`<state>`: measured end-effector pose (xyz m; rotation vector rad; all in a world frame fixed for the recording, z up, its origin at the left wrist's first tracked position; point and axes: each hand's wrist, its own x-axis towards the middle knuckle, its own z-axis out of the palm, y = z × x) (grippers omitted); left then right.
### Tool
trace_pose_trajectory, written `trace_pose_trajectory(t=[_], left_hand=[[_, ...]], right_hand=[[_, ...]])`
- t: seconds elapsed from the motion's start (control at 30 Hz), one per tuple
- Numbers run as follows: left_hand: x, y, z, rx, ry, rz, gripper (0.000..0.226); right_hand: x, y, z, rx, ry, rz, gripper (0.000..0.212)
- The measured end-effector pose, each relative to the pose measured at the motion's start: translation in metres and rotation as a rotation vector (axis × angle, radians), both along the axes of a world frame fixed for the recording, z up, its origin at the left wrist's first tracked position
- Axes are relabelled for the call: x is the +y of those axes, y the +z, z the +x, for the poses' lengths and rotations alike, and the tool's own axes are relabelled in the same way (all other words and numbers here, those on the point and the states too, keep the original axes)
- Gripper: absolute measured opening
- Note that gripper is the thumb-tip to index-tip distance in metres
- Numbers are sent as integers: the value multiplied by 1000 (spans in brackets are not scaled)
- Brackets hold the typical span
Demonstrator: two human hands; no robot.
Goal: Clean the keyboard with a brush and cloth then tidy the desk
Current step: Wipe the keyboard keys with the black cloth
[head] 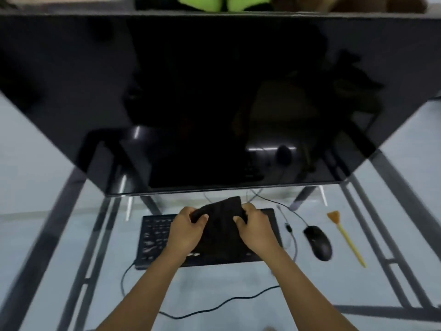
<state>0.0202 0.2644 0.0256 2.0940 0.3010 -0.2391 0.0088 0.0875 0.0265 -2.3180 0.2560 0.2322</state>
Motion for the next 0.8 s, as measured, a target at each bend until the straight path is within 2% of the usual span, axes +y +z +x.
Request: trace_pose_trajectory(t=[0.1, 0.2, 0.27, 0.33, 0.4, 0.47, 0.63, 0.7, 0.8], left_hand=[[49, -12, -8, 2, 17, 65, 17], [86, -25, -12, -83, -43, 220, 13], [106, -39, -12, -136, -75, 311, 14], [120, -51, -11, -169, -104, 396, 18], [130, -62, -10, -241, -142, 441, 31], [146, -69, -9, -309, -197, 412, 56], [178, -80, -6, -269, -451, 319, 112], [183, -81, -7, -209, -535, 310, 123], [187, -84, -8, -171, -594, 302, 126]], right_hand=[[42, -8, 1, -21, 92, 26, 50], [77, -17, 1, -63, 174, -19, 61], [93, -27, 2, -42, 199, -94, 59], [104, -35, 1, -50, 215, -255, 58], [109, -42, -2, -167, 217, -467, 60], [118, -50, -4, -276, 221, -541, 59], [149, -68, -10, -363, 458, -452, 50], [156, -75, -12, -372, 465, -440, 48], [155, -82, -3, -442, 436, -408, 39]])
